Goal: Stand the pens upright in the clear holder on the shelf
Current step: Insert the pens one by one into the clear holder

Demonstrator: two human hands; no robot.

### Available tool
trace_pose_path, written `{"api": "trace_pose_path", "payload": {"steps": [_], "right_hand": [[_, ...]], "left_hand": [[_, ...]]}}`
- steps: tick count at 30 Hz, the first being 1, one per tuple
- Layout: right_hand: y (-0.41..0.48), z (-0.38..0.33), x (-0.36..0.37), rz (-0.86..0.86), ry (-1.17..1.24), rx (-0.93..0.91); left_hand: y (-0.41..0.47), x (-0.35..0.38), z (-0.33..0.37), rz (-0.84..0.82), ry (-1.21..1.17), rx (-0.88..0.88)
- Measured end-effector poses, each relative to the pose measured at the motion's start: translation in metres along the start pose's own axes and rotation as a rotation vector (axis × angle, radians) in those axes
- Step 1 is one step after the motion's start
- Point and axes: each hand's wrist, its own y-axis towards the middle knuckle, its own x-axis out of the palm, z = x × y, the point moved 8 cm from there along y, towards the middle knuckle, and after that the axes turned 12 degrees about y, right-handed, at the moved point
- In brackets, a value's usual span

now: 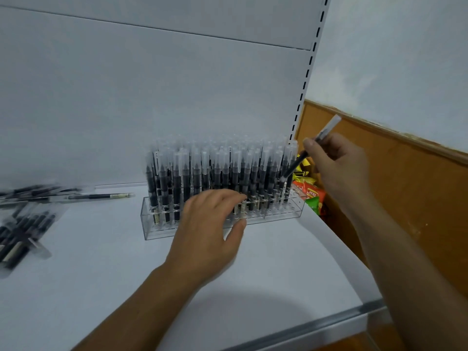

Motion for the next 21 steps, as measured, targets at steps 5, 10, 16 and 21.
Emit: {"api": "trace_pose_path", "payload": {"steps": [5,10,16,21], "right_hand": [[0.002,0.015,0.018,-0.101,-0.239,-0.018],[0.006,0.014,0.023,-0.123,-0.263,-0.033],[-0.009,0.035,0.041,-0.373,-0.457,0.085],[-0.015,0.034,0.041,-0.348,-0.498,0.081]], "left_hand": [[-0.003,0.002,0.004,0.007,0.155,0.041],[-0.003,0.004,0.005,0.016,0.212,0.039],[-0.002,0.006,0.002,-0.008,0.197,0.03],[-0.002,0.005,0.002,-0.015,0.189,0.026]]}}
